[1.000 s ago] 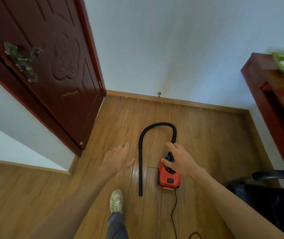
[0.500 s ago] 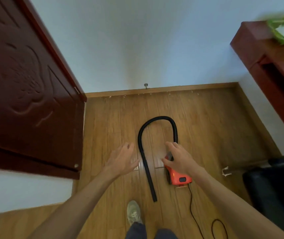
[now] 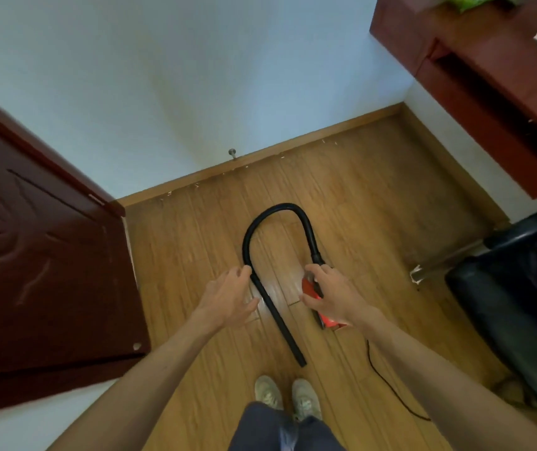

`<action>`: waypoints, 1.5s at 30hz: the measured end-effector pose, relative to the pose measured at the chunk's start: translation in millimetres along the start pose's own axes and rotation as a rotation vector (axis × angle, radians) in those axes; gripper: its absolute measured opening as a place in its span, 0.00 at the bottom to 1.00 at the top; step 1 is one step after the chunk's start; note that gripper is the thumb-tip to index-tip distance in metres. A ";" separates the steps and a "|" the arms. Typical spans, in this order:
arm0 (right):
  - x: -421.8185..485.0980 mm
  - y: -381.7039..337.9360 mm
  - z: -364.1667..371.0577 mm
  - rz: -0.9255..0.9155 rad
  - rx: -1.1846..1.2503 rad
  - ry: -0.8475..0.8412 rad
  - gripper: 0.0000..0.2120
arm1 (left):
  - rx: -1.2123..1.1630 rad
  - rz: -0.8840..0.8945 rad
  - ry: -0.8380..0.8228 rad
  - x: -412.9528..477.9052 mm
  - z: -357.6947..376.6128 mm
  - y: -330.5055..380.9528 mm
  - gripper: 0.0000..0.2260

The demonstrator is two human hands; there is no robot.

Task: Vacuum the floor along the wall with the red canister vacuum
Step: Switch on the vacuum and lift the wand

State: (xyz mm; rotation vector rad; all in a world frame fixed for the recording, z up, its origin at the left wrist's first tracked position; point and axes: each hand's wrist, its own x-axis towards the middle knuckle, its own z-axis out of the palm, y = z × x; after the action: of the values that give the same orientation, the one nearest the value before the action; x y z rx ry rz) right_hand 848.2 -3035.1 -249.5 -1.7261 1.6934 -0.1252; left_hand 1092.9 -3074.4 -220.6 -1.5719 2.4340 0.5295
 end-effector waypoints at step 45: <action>89.6 23.4 284.2 1.607 2.021 1.038 0.12 | 0.838 1.100 -0.657 283.3 171.8 37.9 0.26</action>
State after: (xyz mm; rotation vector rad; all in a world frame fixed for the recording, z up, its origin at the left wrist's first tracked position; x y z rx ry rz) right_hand 990.5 -2998.3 -509.8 1.3686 1.5469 -1.3647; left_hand 935.5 -3229.4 -470.3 0.2914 2.2383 0.0593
